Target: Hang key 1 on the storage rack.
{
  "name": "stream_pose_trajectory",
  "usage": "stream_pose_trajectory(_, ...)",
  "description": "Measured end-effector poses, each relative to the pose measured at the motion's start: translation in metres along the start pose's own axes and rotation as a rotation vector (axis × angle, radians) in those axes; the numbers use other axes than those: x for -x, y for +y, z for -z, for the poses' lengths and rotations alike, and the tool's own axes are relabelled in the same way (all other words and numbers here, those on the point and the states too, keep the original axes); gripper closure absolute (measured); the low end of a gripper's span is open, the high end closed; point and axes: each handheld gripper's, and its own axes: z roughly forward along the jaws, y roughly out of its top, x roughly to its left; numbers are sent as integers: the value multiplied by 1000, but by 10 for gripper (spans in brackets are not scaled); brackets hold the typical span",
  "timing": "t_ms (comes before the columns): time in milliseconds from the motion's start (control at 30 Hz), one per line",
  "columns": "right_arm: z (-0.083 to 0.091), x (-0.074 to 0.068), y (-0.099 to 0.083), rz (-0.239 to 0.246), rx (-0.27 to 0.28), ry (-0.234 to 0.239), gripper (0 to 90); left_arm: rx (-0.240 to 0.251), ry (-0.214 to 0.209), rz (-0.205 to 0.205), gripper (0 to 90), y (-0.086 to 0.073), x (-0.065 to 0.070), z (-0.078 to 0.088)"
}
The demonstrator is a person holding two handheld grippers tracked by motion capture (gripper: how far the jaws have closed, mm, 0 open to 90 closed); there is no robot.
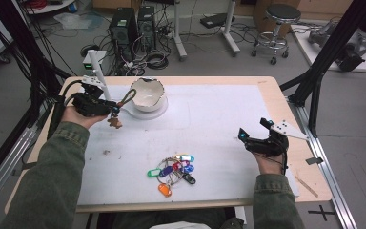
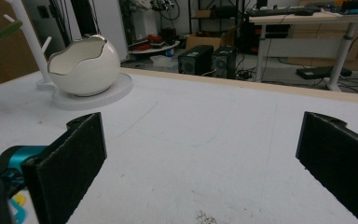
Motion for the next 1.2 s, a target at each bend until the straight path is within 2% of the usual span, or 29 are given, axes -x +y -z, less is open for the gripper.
stream_pose_trajectory(67, 0, 0, 0, -4, -5, 2, 6, -8, 10, -3, 717, 1, -3, 4)
stream_pose_trajectory(300, 0, -1, 0, -6, -7, 2, 6, 11, 25, 9, 717, 3, -8, 18)
stream_pose_trajectory(700, 0, -1, 0, -6, -5, 5, 6, 42, 62, 65, 717, 1, -27, 35)
stream_pose_trajectory(1200, 0, -1, 0, -7, -8, 4, 6, 24, 108, 119, 717, -8, -49, 49)
